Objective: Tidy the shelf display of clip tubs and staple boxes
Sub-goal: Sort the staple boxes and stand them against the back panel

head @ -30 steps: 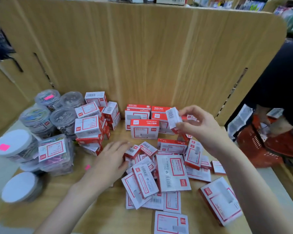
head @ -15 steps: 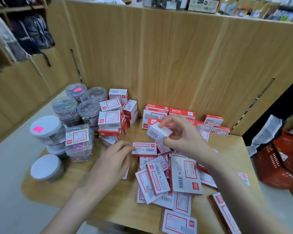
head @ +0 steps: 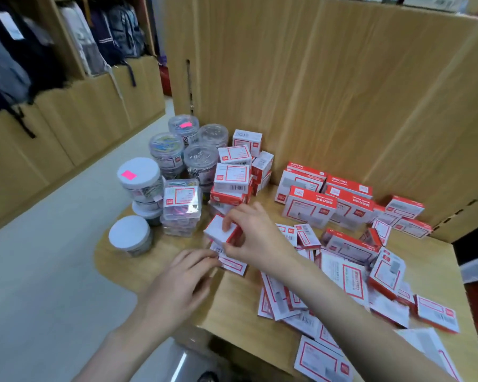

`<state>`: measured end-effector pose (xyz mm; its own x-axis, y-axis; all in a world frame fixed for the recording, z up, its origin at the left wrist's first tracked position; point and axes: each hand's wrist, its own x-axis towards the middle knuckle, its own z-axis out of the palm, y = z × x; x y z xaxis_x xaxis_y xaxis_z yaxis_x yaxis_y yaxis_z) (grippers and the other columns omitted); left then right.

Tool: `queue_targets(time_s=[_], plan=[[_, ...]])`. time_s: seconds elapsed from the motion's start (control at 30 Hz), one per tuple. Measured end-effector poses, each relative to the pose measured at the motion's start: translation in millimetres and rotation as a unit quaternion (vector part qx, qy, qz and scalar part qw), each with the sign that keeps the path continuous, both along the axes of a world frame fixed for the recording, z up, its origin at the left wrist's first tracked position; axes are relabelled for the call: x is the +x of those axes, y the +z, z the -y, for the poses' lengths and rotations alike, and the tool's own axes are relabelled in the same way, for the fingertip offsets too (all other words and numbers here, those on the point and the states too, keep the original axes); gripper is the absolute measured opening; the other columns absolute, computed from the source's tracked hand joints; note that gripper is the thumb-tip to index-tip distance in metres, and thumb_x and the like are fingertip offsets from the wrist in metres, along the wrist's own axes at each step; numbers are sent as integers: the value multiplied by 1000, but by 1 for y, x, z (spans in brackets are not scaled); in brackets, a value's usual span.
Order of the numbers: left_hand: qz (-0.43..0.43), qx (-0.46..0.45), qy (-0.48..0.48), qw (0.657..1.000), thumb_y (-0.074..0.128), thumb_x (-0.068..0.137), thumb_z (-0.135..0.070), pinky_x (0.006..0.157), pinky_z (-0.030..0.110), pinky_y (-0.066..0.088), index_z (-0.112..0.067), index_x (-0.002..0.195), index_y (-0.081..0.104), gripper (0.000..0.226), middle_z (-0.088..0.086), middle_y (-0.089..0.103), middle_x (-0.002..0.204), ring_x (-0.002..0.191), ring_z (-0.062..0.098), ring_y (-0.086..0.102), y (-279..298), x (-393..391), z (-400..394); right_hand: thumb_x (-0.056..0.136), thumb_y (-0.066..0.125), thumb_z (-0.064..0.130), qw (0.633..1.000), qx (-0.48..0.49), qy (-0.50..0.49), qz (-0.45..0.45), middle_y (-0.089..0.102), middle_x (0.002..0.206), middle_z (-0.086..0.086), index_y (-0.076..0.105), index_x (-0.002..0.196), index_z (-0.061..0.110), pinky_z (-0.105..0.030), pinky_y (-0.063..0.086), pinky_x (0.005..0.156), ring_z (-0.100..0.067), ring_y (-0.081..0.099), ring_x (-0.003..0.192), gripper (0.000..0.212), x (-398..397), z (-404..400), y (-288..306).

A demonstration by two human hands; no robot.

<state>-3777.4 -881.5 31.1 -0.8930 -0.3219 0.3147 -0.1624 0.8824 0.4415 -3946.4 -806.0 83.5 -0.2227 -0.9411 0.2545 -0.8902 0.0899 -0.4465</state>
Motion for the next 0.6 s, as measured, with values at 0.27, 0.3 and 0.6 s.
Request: queue_targets(time_s=[0.27, 0.3, 0.6], plan=[[2, -1, -25, 1000, 46, 82, -29, 81, 15, 38, -25, 102, 62, 26, -16, 60, 105, 93, 5, 46, -3, 9, 4, 75, 70, 9, 997, -10, -16, 72, 52, 94, -9, 59, 85, 5, -39, 48, 79, -25, 57, 83, 16, 9, 5, -1], [-3, -5, -28, 1000, 47, 83, -29, 80, 16, 39, -26, 104, 61, 25, -16, 59, 105, 93, 6, 47, -4, 10, 4, 76, 69, 9, 997, -6, -20, 76, 53, 92, -8, 59, 84, 5, -38, 48, 78, -24, 57, 83, 13, 8, 2, 2], [-47, -80, -52, 994, 49, 79, -27, 85, 26, 38, -22, 111, 51, 33, -3, 61, 111, 103, 13, 50, 6, -15, 5, 82, 66, 29, 980, 130, -141, -45, 58, 114, 1, 56, 107, 18, -27, 39, 85, -15, 46, 110, 29, -37, -55, 26]])
